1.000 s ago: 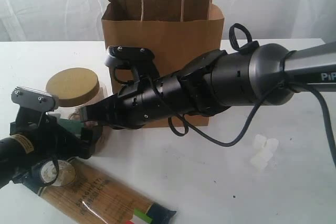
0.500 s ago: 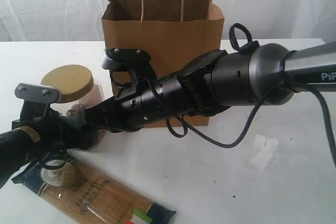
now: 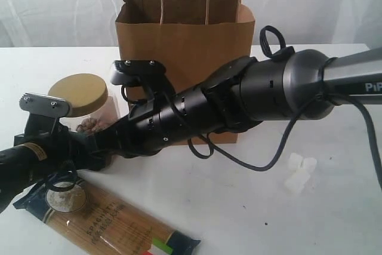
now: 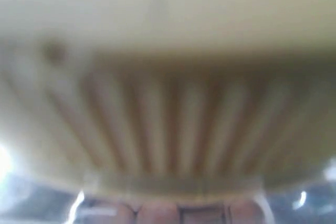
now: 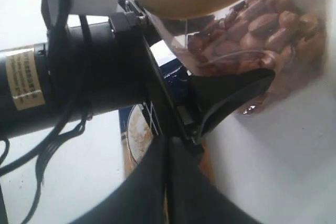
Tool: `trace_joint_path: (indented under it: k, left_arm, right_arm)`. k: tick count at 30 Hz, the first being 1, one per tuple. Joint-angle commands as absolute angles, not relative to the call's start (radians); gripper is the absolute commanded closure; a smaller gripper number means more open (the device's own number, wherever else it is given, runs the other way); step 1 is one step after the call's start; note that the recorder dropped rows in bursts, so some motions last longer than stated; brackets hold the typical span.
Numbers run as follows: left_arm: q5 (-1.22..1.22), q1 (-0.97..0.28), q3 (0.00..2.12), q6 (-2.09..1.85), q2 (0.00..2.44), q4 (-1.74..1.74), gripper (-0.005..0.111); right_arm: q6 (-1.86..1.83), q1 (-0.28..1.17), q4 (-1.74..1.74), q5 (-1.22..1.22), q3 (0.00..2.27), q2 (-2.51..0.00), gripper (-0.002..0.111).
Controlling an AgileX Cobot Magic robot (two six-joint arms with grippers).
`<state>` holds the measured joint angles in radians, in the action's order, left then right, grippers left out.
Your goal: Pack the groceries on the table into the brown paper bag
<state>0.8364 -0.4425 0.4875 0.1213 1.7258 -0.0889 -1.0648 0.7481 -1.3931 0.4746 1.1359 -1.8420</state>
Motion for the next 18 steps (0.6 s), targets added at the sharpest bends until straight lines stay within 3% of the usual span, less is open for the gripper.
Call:
trace_joint_path:
  k: [1,9,15,18]
  left_arm:
    - [0.784,-0.443,0.483,0.101,1.723,-0.099,0.107]
    - [0.790,-0.443,0.483,0.101,1.696,-0.097,0.107]
    - [0.742,-0.443,0.483,0.056,1.602,-0.097,0.107]
    - [0.747,-0.443,0.483,-0.008,1.563,-0.099,0.107]
  right_arm:
    - [-1.072,0.747,-1.319,0.471,1.142,-1.830,0.108]
    - [-0.984,0.747,-1.152,0.464,1.142,-1.826,0.108]
    - [-0.697,0.747,-0.754,0.504,1.142,-1.826,0.108]
    - [-0.652,0.747,-0.717,0.534,1.142,-1.815,0.108]
